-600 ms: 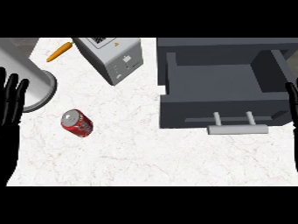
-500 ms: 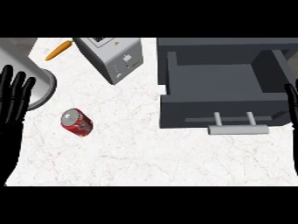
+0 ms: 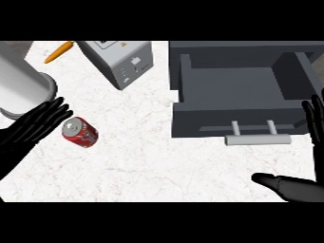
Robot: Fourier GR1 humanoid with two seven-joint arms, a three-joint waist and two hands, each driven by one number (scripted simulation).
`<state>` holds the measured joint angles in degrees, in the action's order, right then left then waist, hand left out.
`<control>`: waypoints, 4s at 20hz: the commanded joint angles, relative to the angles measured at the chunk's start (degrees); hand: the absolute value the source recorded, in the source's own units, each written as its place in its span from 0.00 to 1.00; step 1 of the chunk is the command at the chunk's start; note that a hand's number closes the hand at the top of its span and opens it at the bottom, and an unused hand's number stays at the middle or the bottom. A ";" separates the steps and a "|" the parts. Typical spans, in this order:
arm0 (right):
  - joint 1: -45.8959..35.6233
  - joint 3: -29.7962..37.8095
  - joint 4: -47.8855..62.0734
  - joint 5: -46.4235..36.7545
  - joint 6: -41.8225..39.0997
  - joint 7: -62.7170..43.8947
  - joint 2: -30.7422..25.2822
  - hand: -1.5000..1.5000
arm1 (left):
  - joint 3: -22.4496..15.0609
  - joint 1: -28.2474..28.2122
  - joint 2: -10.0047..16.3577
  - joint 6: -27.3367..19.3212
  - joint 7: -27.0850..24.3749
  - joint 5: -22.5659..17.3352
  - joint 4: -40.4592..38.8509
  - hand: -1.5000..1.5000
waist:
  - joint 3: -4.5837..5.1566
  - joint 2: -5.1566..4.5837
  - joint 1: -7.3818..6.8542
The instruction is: Pick up the can, place it into the drawer and close the drawer
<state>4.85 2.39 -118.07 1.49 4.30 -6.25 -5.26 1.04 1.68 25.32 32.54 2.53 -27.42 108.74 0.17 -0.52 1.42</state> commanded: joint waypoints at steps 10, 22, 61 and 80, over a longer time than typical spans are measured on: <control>10.90 9.41 -3.69 8.97 -6.19 0.59 -3.08 0.00 | 13.22 10.47 18.47 31.92 -2.85 -16.46 -32.53 0.00 | -0.15 0.45 -0.38; 11.63 17.46 -2.27 16.34 -12.22 -0.31 -6.20 0.00 | 5.43 15.32 24.95 28.32 11.14 -35.77 -41.72 0.00 | -0.21 0.51 -0.99; 22.05 32.09 -7.68 25.66 -29.84 0.45 0.02 0.00 | 6.85 20.65 -1.09 19.77 -8.71 11.53 -57.35 0.00 | -0.11 0.39 -0.46; 18.56 33.56 -8.91 25.67 -29.19 -3.85 -0.25 0.00 | 3.46 30.94 0.44 17.54 -33.24 29.85 -86.96 0.00 | 0.02 -0.05 0.45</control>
<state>23.98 36.60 -124.58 27.69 -26.32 -8.02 -6.16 5.03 30.06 26.68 45.54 -25.21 1.03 25.97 0.19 -0.57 1.86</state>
